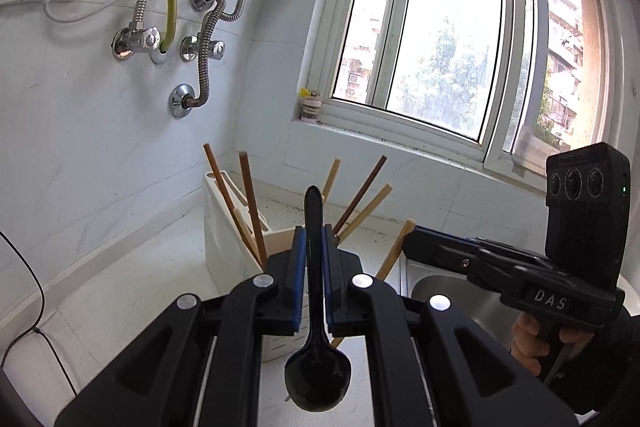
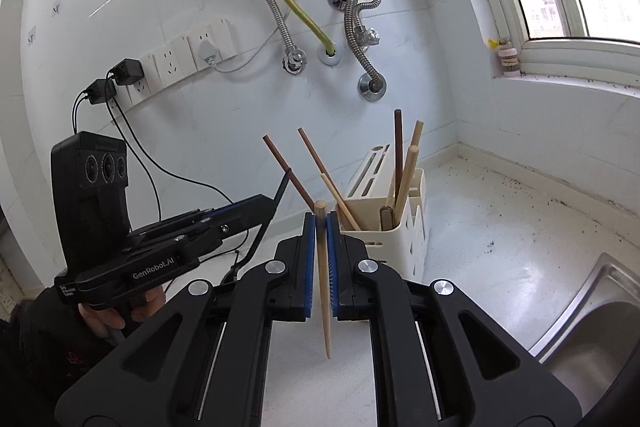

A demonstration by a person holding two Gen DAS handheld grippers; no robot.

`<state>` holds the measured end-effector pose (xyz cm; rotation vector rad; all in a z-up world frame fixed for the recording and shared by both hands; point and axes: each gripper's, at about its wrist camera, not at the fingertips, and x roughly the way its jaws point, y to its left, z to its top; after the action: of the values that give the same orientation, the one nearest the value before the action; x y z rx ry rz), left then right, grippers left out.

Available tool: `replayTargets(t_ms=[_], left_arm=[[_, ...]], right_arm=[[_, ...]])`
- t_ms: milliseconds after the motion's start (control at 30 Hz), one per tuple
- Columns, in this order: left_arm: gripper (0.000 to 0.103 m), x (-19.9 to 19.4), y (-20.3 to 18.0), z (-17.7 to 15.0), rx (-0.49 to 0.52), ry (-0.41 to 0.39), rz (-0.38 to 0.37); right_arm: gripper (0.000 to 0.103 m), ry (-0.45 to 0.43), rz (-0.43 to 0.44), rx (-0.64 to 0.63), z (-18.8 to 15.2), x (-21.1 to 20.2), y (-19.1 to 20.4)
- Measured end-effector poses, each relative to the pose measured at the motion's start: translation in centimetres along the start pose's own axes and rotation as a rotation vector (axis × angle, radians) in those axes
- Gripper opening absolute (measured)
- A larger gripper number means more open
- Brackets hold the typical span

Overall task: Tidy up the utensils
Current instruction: 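Lift the black spoon with the left tool while the right tool lifts the light chopstick over the holder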

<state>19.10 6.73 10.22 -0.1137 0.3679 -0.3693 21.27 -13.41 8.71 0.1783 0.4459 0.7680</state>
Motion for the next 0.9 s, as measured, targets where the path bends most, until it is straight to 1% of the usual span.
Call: replayTargets(t_ms=[133,267,400,633,700,800,900], left_arm=[[0.008,0.5,0.0,1.6,-0.013,-0.032,-0.019],[0.008,0.8,-0.1,3.0,-0.029,-0.081,-0.032],[0.008,1.6,0.1,3.9,-0.068,-0.116,-0.056],[0.008,2.7,1.2,4.9,-0.124,-0.166,-0.023],[0.008,3.0,1.4,5.1,-0.13,-0.167,-0.01],[0.008,3.6,1.6,5.4,-0.131,-0.165,-0.01],[0.008,4.0,1.6,5.4,-0.127,-0.167,-0.008]], right_arm=[[0.006,-0.002,-0.008,-0.042,1.5,0.1,0.2],[0.005,-0.01,-0.016,-0.068,3.2,-0.4,0.3],[0.005,-0.026,-0.033,-0.081,4.8,-0.9,0.2],[0.005,-0.063,-0.043,-0.112,7.2,-1.9,0.3],[0.005,-0.071,-0.03,-0.112,8.1,-2.1,0.2],[0.005,-0.086,-0.005,-0.113,9.1,-2.4,0.2],[0.005,-0.103,0.0,-0.135,10.1,-2.7,0.3]])
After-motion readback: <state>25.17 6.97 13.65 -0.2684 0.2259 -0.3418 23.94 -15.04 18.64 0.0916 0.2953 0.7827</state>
